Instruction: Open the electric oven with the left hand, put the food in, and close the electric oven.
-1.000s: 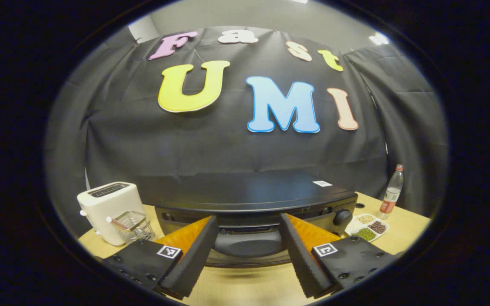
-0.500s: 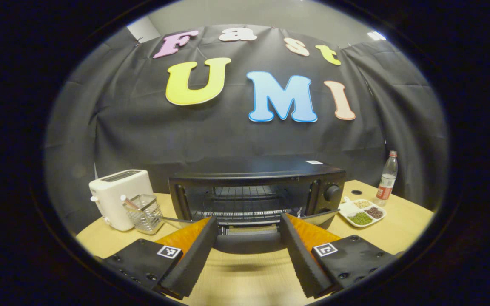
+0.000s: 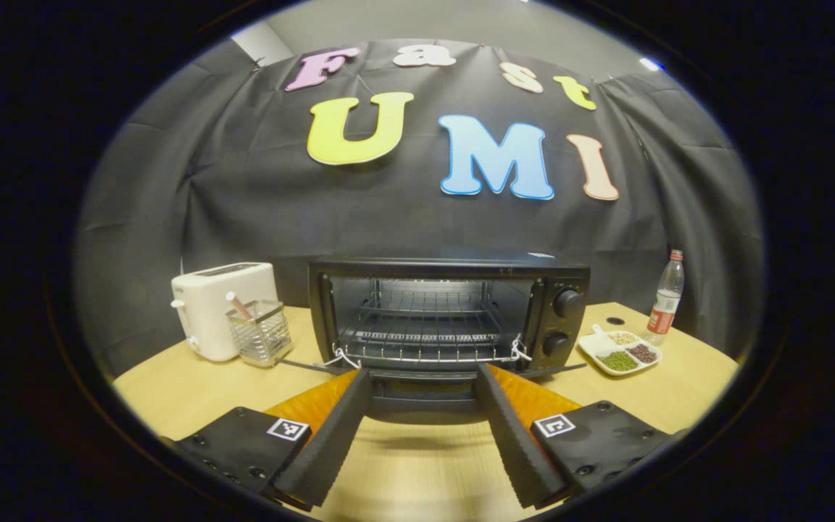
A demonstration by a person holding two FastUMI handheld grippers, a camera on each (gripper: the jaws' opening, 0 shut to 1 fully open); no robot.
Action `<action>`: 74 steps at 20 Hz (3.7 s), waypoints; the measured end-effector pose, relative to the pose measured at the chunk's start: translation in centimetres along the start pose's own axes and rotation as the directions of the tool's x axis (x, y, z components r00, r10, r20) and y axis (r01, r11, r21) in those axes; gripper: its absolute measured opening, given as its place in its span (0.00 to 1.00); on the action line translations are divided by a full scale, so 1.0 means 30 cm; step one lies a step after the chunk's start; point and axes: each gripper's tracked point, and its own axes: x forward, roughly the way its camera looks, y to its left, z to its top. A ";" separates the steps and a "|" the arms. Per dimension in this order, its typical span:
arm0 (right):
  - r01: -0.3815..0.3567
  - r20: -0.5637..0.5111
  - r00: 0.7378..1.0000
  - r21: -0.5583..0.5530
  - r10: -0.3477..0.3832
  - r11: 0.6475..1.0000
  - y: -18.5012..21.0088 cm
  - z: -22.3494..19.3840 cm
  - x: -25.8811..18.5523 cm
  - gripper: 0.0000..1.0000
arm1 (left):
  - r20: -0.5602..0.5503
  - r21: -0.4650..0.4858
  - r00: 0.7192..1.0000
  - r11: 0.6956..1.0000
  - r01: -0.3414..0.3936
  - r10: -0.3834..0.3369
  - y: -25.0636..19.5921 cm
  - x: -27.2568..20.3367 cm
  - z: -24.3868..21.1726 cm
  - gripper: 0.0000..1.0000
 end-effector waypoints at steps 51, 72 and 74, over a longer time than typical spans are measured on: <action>0.047 -0.511 0.602 0.790 0.613 0.612 0.426 -0.907 0.023 0.32 | 0.271 -0.046 0.934 0.973 -0.228 0.232 0.262 -1.053 0.625 1.00; -0.157 -0.301 0.685 0.828 0.664 0.538 0.527 -0.439 0.261 0.05 | 0.327 0.016 0.923 0.976 -0.218 0.201 0.265 -0.886 0.741 0.97; -0.152 -0.317 0.700 0.810 0.640 0.567 0.572 -0.436 0.324 0.05 | 0.319 0.023 0.927 0.976 -0.217 0.198 0.330 -0.849 0.745 1.00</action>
